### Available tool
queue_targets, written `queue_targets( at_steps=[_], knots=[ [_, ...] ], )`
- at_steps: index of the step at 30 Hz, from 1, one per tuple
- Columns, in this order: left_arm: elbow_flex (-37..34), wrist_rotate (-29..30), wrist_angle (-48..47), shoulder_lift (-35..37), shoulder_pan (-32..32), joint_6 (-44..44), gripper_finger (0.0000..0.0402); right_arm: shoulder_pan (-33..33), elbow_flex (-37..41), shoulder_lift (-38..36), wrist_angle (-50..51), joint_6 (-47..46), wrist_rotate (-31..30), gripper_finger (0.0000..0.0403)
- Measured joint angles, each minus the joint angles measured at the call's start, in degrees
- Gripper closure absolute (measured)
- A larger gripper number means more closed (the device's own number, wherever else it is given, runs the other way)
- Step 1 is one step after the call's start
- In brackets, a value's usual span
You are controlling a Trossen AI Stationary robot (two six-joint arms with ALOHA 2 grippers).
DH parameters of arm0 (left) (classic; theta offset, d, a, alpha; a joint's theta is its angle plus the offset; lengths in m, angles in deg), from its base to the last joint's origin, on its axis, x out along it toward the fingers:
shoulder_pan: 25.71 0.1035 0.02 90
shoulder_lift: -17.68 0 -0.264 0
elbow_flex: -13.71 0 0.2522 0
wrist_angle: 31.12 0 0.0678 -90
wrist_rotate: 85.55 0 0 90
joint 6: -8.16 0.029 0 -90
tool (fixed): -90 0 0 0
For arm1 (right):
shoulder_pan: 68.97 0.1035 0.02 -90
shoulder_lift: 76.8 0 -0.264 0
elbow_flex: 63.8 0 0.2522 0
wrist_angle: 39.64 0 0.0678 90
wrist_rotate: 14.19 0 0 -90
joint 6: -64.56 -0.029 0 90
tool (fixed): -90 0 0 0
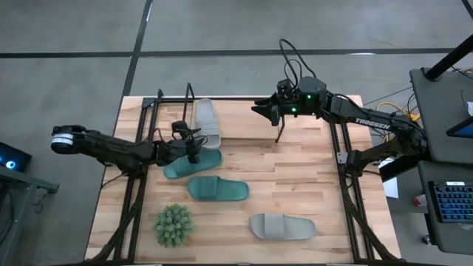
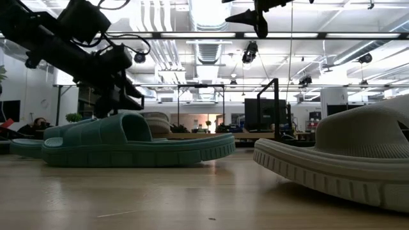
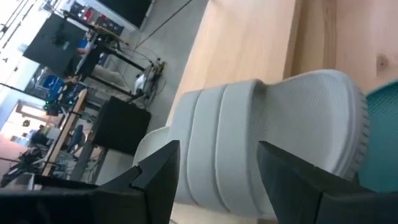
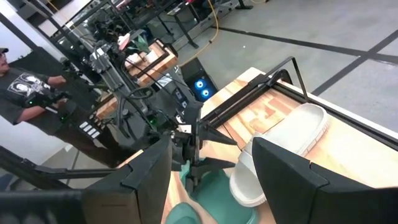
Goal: Pick and place slides into the shelf
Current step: Put the gray slipper on the shelf
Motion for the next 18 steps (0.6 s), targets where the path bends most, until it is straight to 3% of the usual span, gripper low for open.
queue_targets(
  at_steps=[5, 9, 15, 18],
  knots=[
    [1.3, 0.0, 0.5, 5.1, -0.3, -1.0, 0.0203, 0.1, 0.0, 0.0, 0.0, -1.3, 0.0, 0.0188],
    [3.4, -1.9, 0.6, 9.2, -0.3, -7.3, 0.0203, 0.8, 0.0, 0.0, 0.1, -1.4, 0.0, 0.0188],
    [6.9, -12.9, -8.3, 12.7, -0.3, -21.7, 0.0203, 1.1, 0.0, 0.0, 0.1, -1.8, 0.0, 0.0188],
    [8.6, -21.7, -14.0, 13.0, -0.3, -29.8, 0.0203, 1.1, 0.1, 0.0, 0.1, -2.3, 0.0, 0.0188]
  ],
)
